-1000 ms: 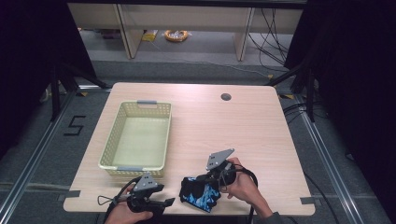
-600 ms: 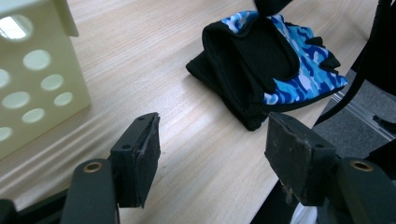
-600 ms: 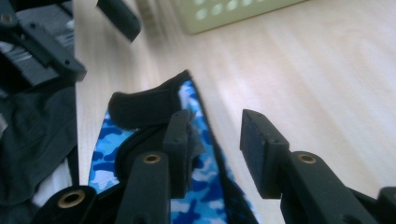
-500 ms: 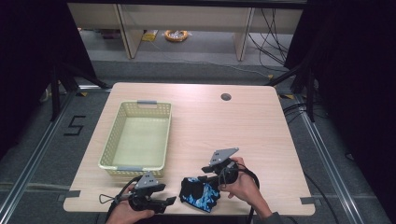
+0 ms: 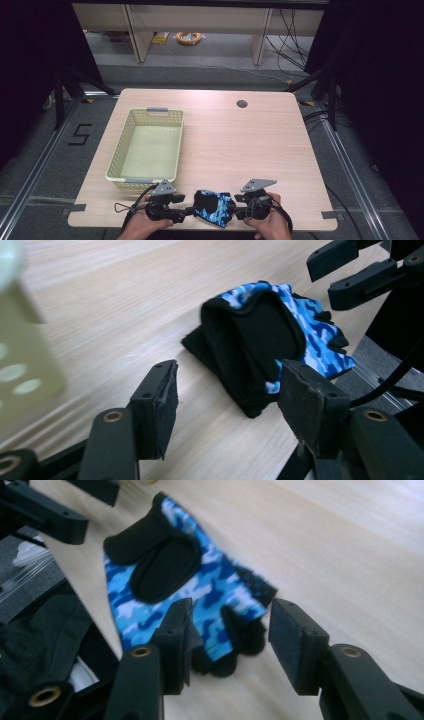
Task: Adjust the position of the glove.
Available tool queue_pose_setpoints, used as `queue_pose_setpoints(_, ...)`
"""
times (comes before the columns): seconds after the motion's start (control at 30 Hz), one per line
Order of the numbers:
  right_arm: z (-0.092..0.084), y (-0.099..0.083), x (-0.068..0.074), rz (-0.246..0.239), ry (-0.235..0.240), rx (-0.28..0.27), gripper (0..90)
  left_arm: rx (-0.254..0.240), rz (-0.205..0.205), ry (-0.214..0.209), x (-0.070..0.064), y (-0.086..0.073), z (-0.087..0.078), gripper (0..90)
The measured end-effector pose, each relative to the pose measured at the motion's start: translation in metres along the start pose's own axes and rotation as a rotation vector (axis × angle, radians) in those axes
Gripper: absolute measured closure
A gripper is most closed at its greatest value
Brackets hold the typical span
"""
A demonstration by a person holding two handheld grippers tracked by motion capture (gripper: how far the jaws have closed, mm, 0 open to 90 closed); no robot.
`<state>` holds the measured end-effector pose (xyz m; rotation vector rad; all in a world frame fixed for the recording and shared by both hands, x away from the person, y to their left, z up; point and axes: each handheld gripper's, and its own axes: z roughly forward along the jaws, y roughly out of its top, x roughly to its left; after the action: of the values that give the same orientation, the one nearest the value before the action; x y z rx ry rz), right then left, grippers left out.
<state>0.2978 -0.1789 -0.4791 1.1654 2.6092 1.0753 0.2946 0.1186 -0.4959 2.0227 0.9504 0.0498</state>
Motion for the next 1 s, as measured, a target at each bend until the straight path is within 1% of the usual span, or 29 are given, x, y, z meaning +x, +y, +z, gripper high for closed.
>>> queue_pose_setpoints(0.07,0.001,-0.003,0.000,0.007,0.005,-0.003,55.0,0.011,0.011,-0.012,-0.005,0.000,0.005,40.9)
queue_pose_setpoints(0.1,0.001,-0.003,0.000,0.007,0.005,-0.003,55.0,0.011,0.011,-0.012,-0.005,0.000,0.005,41.3)
queue_pose_setpoints(0.13,0.001,-0.007,0.000,0.012,0.006,0.008,57.0,0.020,0.025,-0.018,-0.006,0.000,0.006,41.8)
queue_pose_setpoints(0.17,0.001,-0.007,0.000,0.012,0.006,0.008,57.0,0.020,0.023,-0.022,-0.008,0.000,0.008,41.8)
queue_pose_setpoints(0.2,0.002,-0.009,0.001,0.026,0.003,0.022,58.7,0.022,0.044,-0.020,-0.010,0.000,0.009,43.8)
queue_pose_setpoints(0.23,0.002,-0.009,0.001,0.026,0.003,0.022,58.7,0.022,0.044,-0.020,-0.010,0.000,0.009,45.1)
queue_pose_setpoints(0.27,0.006,-0.009,0.001,0.009,0.008,0.038,61.3,0.023,0.055,-0.018,-0.014,0.000,0.011,47.1)
queue_pose_setpoints(0.3,0.006,-0.009,0.001,0.009,0.008,0.038,61.3,0.021,0.073,-0.021,-0.016,0.000,0.012,47.1)
queue_pose_setpoints(0.33,0.010,-0.010,0.000,-0.011,0.020,0.039,64.4,0.037,0.136,-0.018,-0.019,0.001,0.015,49.6)
queue_pose_setpoints(0.37,0.010,-0.010,0.000,-0.011,0.020,0.039,64.4,0.037,0.136,-0.018,-0.019,0.001,0.015,50.6)
queue_pose_setpoints(0.4,0.014,-0.011,0.000,-0.028,0.024,0.051,68.5,0.044,0.137,-0.026,-0.023,0.000,0.019,52.8)
queue_pose_setpoints(0.43,0.014,-0.011,0.000,-0.028,0.024,0.051,68.5,0.044,0.137,-0.026,-0.023,0.000,0.019,54.3)
queue_pose_setpoints(0.47,0.015,-0.011,0.000,-0.019,0.031,0.046,70.9,0.055,0.160,-0.022,-0.023,0.001,0.022,54.3)
queue_pose_setpoints(0.5,0.017,-0.012,0.001,-0.025,0.032,0.054,73.8,0.071,0.166,-0.014,-0.022,0.000,0.024,56.8)
queue_pose_setpoints(0.53,0.017,-0.012,0.000,-0.040,0.034,0.078,78.4,0.078,0.175,-0.005,-0.021,0.001,0.025,60.1)
queue_pose_setpoints(0.57,0.018,-0.012,0.000,-0.053,0.036,0.070,81.1,0.078,0.191,-0.008,-0.019,0.002,0.025,63.9)
queue_pose_setpoints(0.6,0.020,-0.012,0.000,-0.073,0.048,0.054,83.7,0.071,0.169,0.007,-0.020,0.001,0.026,68.4)
queue_pose_setpoints(0.63,0.018,-0.012,0.001,-0.076,0.055,0.074,85.9,0.060,0.186,0.005,-0.021,0.002,0.026,71.3)
queue_pose_setpoints(0.67,0.015,-0.010,0.002,-0.077,0.043,0.077,86.7,0.078,0.204,0.018,-0.021,0.001,0.025,74.6)
queue_pose_setpoints(0.7,0.015,-0.010,0.002,-0.077,0.043,0.077,86.7,0.078,0.204,0.018,-0.021,0.001,0.025,76.2)
queue_pose_setpoints(0.73,0.015,-0.009,0.001,-0.094,0.039,0.056,86.9,0.070,0.218,0.011,-0.021,0.002,0.023,76.2)
queue_pose_setpoints(0.77,0.013,-0.008,0.001,-0.106,0.044,0.054,87.1,0.065,0.195,0.017,-0.022,0.001,0.023,78.1)
queue_pose_setpoints(0.8,0.009,-0.006,0.002,-0.112,0.051,0.041,87.1,0.052,0.178,-0.005,-0.023,0.002,0.021,79.6)
queue_pose_setpoints(0.83,0.009,-0.006,0.002,-0.112,0.051,0.041,87.1,0.038,0.161,-0.017,-0.025,0.002,0.019,79.6)
queue_pose_setpoints(0.87,0.005,-0.004,0.002,-0.104,0.062,0.046,87.1,0.025,0.157,-0.023,-0.026,0.004,0.016,80.0)
queue_pose_setpoints(0.9,0.002,-0.002,0.002,-0.106,0.058,0.030,87.1,0.018,0.152,-0.028,-0.027,0.004,0.014,80.2)
queue_pose_setpoints(0.93,-0.004,0.001,0.001,-0.108,0.048,0.027,87.1,0.004,0.158,-0.050,-0.028,0.007,0.009,80.6)
queue_pose_setpoints(0.97,-0.004,0.001,0.001,-0.108,0.048,0.027,87.1,0.004,0.158,-0.050,-0.028,0.007,0.009,80.5)
queue_pose_setpoints(1.0,-0.008,0.005,0.001,-0.135,0.043,0.014,87.1,0.001,0.146,-0.055,-0.031,0.008,0.005,80.4)
